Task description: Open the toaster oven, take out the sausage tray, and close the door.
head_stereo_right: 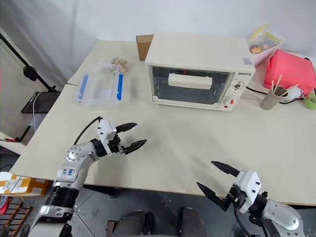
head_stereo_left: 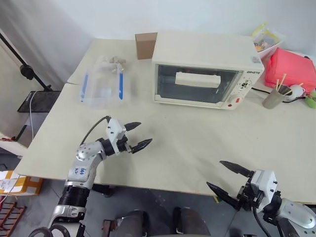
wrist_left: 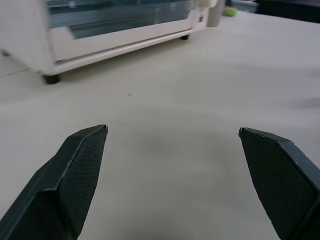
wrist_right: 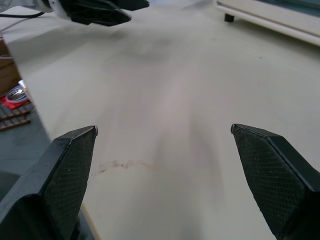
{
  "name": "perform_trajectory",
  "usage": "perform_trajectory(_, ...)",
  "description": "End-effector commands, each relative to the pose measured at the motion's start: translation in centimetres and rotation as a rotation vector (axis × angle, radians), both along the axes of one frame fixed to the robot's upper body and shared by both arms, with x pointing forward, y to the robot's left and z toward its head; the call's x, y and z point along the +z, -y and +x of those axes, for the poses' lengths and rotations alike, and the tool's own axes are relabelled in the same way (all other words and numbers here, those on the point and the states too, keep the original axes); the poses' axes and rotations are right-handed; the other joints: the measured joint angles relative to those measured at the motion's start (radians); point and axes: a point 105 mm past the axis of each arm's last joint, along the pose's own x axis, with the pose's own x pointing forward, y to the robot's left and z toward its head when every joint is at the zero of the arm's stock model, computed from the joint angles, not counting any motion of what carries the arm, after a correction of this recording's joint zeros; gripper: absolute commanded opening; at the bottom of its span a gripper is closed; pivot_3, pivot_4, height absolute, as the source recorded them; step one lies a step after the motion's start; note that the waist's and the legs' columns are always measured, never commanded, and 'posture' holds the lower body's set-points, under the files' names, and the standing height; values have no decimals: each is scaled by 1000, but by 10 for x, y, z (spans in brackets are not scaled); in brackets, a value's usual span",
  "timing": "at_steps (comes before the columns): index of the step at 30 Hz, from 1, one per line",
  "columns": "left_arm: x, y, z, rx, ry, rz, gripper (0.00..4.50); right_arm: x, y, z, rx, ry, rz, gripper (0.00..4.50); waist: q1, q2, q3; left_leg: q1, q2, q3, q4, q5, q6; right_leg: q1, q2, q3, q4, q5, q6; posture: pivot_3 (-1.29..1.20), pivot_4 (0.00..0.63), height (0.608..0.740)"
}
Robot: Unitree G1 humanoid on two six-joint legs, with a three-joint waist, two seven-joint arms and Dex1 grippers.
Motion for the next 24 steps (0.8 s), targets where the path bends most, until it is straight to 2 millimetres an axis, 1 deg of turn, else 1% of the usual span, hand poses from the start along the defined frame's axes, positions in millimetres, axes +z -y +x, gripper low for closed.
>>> perform_trajectory(1, 7, -2, -2, -10, 36, 2, 4466, 23, 1, 10, -38, 80, 45, 4500, 0, 0, 0, 0, 0, 0, 0, 0, 0, 0, 0, 0, 0, 0, 0, 0, 150, 740)
perform_trajectory(3, 13, -6, -5, -19, 28, -20, 4466, 37, -2, 23, -45, 97, 93, 4500, -4, 0, 0, 0, 0, 0, 0, 0, 0, 0, 0, 0, 0, 0, 0, 0, 150, 740)
perform_trajectory(5, 17, -8, -12, -64, 19, -30, 4466, 49, -2, 34, -54, 103, 138, 4500, -9, 0, 0, 0, 0, 0, 1, 0, 0, 0, 0, 0, 1, 0, 0, 0, 150, 740)
perform_trajectory(7, 28, -11, -26, -179, -2, -77, 4466, 60, -1, 47, -52, 105, 173, 4500, -12, 0, 0, 0, 0, -2, 1, 0, -1, 0, 0, 0, 1, 0, 0, 0, 150, 740)
perform_trajectory(9, 45, -21, -27, -173, 2, -149, 4466, 72, -1, 61, -35, 115, 201, 4500, -17, 0, 0, -1, 1, -2, 1, 0, -1, 0, 0, 0, 1, 0, 0, 0, 150, 740)
perform_trajectory(14, 68, -40, -30, -138, 3, -195, 4466, 101, 7, 97, -48, 157, 274, 4500, -21, 0, 0, -1, 1, -3, 2, 0, 0, 0, 0, -1, 0, 0, 0, 0, 150, 740)
perform_trajectory(17, 74, -44, -32, -132, -12, -215, 4466, 106, 9, 106, -49, 162, 286, 4500, -17, 0, 0, -1, 0, -3, 1, 1, 0, 0, 0, -2, 0, 0, 0, 0, 150, 740)
perform_trajectory(21, 83, -55, -31, -93, -19, -252, 4466, 118, 5, 139, -14, 173, 263, 4500, -27, 0, 1, -4, 0, -2, 3, 1, 2, 0, 0, -3, 3, 0, 0, 0, 150, 740)
perform_trajectory(24, 84, -52, -31, -88, -17, -266, 4466, 120, 1, 156, -2, 167, 259, 4500, -31, 0, 1, -3, 0, -2, 5, 2, 3, 0, 0, -3, 4, 1, 1, 0, 150, 740)
